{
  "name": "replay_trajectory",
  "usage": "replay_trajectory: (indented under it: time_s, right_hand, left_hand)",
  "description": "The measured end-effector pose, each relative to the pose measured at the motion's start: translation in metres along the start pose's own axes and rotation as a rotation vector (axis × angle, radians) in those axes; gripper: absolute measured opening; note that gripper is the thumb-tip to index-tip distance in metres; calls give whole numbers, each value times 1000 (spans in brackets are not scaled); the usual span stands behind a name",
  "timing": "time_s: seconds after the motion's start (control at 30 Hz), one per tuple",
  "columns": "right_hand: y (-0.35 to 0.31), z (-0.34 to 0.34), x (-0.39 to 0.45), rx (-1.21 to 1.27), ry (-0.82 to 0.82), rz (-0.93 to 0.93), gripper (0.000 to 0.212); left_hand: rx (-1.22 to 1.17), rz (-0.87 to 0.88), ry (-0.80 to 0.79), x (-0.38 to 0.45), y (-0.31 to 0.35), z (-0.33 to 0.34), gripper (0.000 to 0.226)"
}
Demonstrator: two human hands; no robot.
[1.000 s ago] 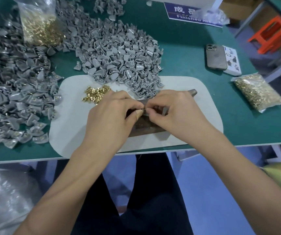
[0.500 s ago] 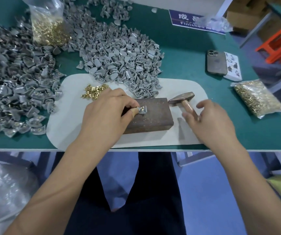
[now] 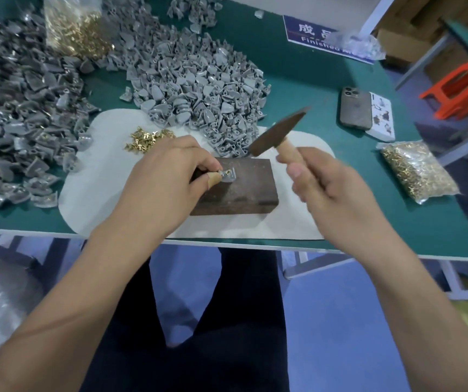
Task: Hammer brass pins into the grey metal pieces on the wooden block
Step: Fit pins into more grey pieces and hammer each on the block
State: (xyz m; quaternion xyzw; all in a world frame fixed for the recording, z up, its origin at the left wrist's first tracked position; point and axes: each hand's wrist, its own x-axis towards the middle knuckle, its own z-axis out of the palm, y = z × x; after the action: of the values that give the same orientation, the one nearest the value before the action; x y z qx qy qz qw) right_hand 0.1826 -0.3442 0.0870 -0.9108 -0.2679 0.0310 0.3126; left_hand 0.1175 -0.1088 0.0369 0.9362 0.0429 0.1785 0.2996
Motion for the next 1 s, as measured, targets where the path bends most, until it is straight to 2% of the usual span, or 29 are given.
replay_trajectory:
  time_s: [0.1,0.3,0.43,0.63,0.73,0.77,0.9,1.0]
  right_hand:
    - [-12,7,1,-71,-50,52,30]
    - [-25,7,-1,-138,72,6,48]
    - [-30,15,-6,-245,-39,-15,38]
    - [-33,10,-11,-246,114,-54,37]
    - [-35,17,-10,-394,-22,-39,31]
    - [-32,16,-10,-435,-24,-44,32]
    - [-36,10,-11,-301,162,-17,27]
    - [-39,16,-11,-425,1,-33,31]
  left_hand:
    - [10,-15,28,-2,2,1,7]
    - [45,-35,54,-2,6,-2,6]
    - [78,-46,65,-4,6,-1,9]
    - [94,-59,86,-6,7,-1,7]
    - [117,-65,79,-6,7,-1,9]
    - [123,-64,80,-6,7,-1,9]
    - [108,-53,90,-4,8,-2,7]
    - [119,-54,93,-4,7,-2,9]
